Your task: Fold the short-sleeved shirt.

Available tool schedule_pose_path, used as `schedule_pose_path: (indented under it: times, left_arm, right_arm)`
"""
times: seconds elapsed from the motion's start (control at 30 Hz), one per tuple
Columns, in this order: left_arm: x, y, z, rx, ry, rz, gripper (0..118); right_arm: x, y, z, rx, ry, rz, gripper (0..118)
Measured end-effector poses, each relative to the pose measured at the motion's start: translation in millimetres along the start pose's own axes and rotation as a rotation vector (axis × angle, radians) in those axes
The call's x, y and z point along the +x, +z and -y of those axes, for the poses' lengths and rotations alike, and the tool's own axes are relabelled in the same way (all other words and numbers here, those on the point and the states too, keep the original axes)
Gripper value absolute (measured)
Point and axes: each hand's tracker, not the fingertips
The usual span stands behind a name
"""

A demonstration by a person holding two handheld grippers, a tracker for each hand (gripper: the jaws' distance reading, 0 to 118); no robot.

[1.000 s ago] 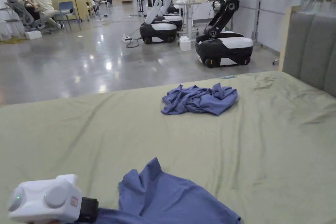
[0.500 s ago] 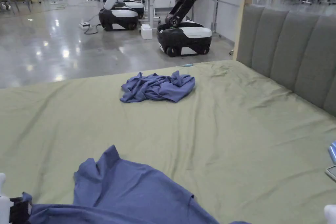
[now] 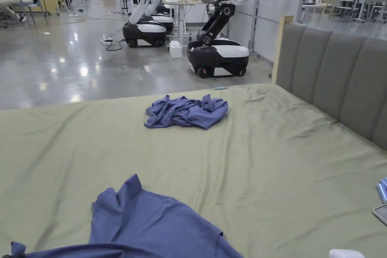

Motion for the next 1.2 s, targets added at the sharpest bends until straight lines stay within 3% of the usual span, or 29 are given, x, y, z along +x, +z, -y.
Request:
schedule_pose_path:
  times: [0.3,0.43,0.6,0.73,0.87,0.93,1.1,1.2]
  left_arm:
    - [17,162,13,0.570,0.106,-0.078,5]
    - [29,224,28,0.809,0.119,-0.122,5]
    - [32,280,37,0.976,0.139,-0.182,5]
    - [11,297,29,1.019,0.149,-0.182,5]
    - [-8,279,-13,0.947,0.117,-0.167,5]
    - [-13,256,-40,0.902,0.110,-0.104,5]
    - [-46,157,-141,0.719,0.187,-0.064,5]
    - [-54,111,-207,0.702,0.141,-0.146,5]
  right_arm:
    - [-57,117,-23,0.631,0.009,-0.209,7]
    - [-87,162,-22,0.845,0.039,-0.278,7]
    - [-119,206,-27,1.042,0.092,-0.321,7]
    - [-131,221,-51,1.082,0.111,-0.356,7]
    - [-140,209,-101,1.044,0.138,-0.368,7]
    - [-145,188,-132,0.985,0.144,-0.391,7]
    - [-162,106,-227,0.836,0.109,-0.336,7]
    - [-174,68,-291,0.829,0.116,-0.297,7]
